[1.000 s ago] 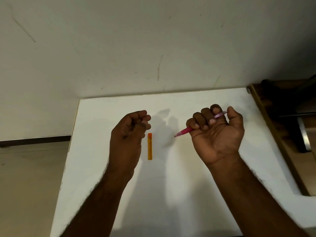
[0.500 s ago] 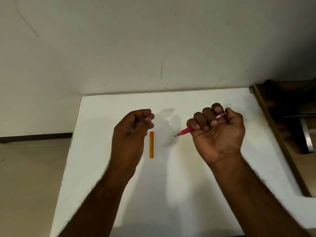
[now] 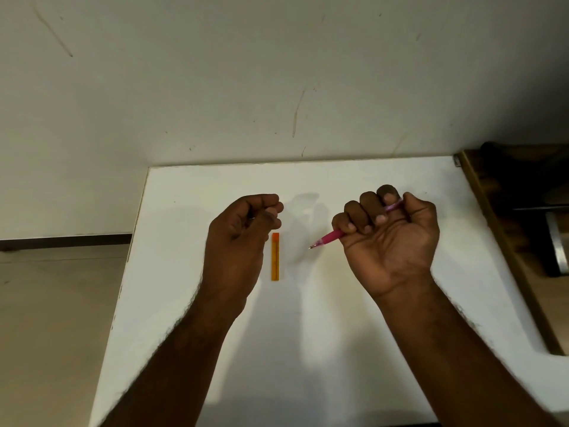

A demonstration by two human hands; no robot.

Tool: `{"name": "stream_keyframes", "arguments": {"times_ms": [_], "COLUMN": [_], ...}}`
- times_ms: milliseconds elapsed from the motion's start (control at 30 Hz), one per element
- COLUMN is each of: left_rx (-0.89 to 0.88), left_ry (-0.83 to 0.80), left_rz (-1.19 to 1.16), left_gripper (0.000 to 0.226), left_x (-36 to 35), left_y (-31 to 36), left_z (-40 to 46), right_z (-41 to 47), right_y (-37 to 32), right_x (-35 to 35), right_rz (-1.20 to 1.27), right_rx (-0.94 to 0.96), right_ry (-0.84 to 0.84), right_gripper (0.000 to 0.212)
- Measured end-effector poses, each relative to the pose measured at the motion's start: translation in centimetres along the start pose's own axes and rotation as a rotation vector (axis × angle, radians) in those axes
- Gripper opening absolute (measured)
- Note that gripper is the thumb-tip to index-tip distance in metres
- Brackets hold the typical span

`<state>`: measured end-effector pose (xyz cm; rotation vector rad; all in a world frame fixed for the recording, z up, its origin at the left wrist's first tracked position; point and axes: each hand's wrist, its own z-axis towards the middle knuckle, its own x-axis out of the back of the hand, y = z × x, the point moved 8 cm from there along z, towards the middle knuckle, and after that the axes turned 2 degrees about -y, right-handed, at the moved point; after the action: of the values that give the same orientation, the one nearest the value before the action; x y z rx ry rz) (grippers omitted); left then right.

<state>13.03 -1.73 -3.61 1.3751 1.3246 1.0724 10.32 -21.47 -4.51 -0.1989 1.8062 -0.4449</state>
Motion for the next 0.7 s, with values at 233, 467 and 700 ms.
{"name": "stream_keyframes", "arguments": {"times_ms": [233, 467, 700], "left_rx": [-0.001, -0.011, -0.016], "left_ry": [-0.002, -0.001, 0.009], "left_rz": [0.034, 0.051, 0.034], "left_gripper": [0.02, 0.02, 0.02], "left_x": [0.1, 0.1, 0.3], "left_y": [-0.1, 0.1, 0.3], "left_z": [-0.1, -0.1, -0.1], "right_z": [-0.1, -0.2, -0.4], "right_y": [0.6, 1.2, 1.9], "right_x": [-0.2, -0.7, -1.2], "right_rz": [-0.024, -0.044, -0.046], "right_rx": [-0.007, -0.025, -0.05], "right_ry": [0.01, -0.004, -0.042], "right_gripper": [0.03, 0.031, 0.038]}}
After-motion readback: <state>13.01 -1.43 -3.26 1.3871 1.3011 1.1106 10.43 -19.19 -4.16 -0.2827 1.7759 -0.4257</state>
